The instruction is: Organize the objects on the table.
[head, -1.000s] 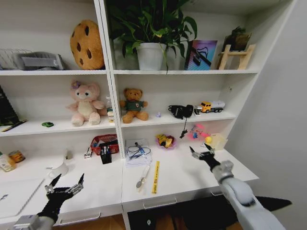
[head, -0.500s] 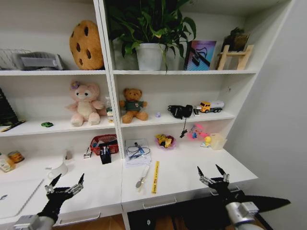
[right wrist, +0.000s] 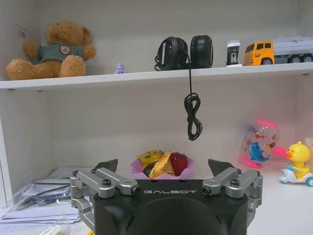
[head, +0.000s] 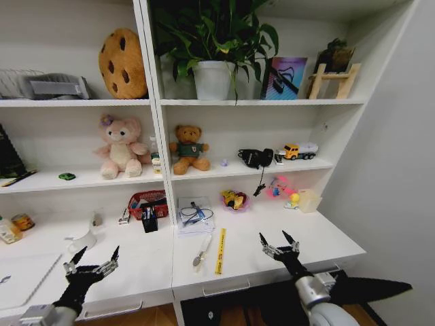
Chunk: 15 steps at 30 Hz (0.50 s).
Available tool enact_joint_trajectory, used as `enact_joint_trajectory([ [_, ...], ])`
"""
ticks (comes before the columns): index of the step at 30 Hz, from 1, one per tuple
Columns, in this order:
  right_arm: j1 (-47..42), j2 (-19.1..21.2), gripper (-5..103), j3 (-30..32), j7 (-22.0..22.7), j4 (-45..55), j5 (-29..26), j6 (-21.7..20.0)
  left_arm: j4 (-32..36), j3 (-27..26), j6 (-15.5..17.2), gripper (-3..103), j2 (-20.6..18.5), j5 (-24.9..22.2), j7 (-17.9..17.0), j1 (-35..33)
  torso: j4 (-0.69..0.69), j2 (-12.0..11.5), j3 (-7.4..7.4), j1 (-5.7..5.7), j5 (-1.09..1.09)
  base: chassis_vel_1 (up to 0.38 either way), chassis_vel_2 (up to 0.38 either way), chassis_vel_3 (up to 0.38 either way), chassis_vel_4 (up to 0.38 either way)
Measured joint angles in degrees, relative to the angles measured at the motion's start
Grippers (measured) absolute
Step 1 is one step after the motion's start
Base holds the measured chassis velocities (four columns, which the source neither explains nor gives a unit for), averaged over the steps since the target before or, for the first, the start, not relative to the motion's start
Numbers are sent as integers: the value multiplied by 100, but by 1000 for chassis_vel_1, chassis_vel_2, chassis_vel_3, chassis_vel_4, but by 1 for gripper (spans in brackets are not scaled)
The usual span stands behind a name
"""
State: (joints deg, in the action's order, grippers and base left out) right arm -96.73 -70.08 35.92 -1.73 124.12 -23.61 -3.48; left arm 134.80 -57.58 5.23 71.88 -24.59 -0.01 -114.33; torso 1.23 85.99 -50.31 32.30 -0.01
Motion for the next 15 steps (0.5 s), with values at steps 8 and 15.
enact_joint_trajectory([
  [8, -3, -2, 100, -3, 3, 5, -2, -9, 0, 0, 0, 100, 0, 0, 0, 0, 0, 0, 0, 0, 0, 0, 0, 0, 0],
  [15, -2, -4, 100, -3, 4, 3, -3, -9, 0, 0, 0, 100, 0, 0, 0, 0, -1, 0, 0, 0, 0, 0, 0, 0, 0],
])
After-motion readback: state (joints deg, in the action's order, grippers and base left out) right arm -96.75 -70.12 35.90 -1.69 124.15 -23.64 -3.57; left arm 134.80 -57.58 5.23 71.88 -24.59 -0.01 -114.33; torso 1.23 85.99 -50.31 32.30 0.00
